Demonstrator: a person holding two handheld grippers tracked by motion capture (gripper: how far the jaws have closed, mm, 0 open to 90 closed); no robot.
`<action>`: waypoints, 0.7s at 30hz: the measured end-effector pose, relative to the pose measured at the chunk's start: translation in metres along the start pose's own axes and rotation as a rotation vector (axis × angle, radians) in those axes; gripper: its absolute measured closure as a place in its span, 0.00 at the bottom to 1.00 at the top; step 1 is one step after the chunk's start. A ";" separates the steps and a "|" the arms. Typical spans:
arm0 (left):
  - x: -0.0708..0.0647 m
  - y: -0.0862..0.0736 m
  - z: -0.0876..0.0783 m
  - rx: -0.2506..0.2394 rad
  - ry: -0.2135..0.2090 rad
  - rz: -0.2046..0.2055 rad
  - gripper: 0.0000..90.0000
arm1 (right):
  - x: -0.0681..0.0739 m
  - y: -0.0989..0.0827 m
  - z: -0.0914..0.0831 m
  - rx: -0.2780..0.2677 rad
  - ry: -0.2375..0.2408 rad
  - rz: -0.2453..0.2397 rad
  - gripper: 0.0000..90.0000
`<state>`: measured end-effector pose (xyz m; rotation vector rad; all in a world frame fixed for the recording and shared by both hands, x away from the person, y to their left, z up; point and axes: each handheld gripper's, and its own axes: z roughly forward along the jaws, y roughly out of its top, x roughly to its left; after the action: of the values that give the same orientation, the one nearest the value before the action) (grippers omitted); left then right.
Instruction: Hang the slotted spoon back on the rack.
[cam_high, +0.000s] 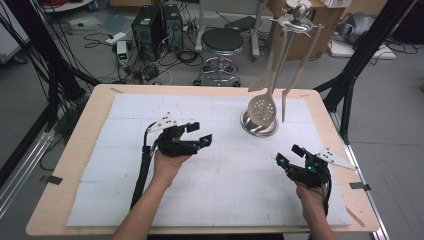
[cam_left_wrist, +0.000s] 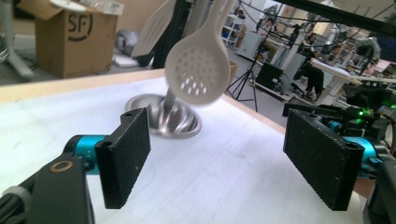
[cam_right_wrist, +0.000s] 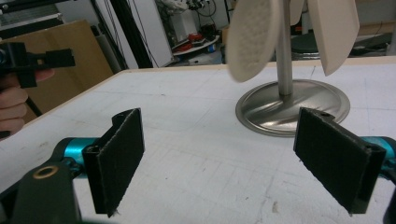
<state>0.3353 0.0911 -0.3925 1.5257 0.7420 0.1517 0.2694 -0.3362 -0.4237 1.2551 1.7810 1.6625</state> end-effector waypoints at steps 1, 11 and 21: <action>0.002 -0.002 -0.004 -0.001 0.010 0.003 0.25 | 0.000 0.000 0.000 0.002 0.000 0.001 0.17; 0.014 -0.036 -0.040 -0.005 0.062 -0.021 0.25 | 0.000 -0.002 0.003 0.007 0.010 0.007 0.17; 0.020 -0.049 -0.071 -0.017 0.110 -0.125 0.26 | 0.000 -0.002 0.005 0.011 0.015 0.023 0.17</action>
<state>0.2967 0.1572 -0.4364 1.4584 0.9193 0.1488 0.2722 -0.3327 -0.4269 1.2760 1.7926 1.6810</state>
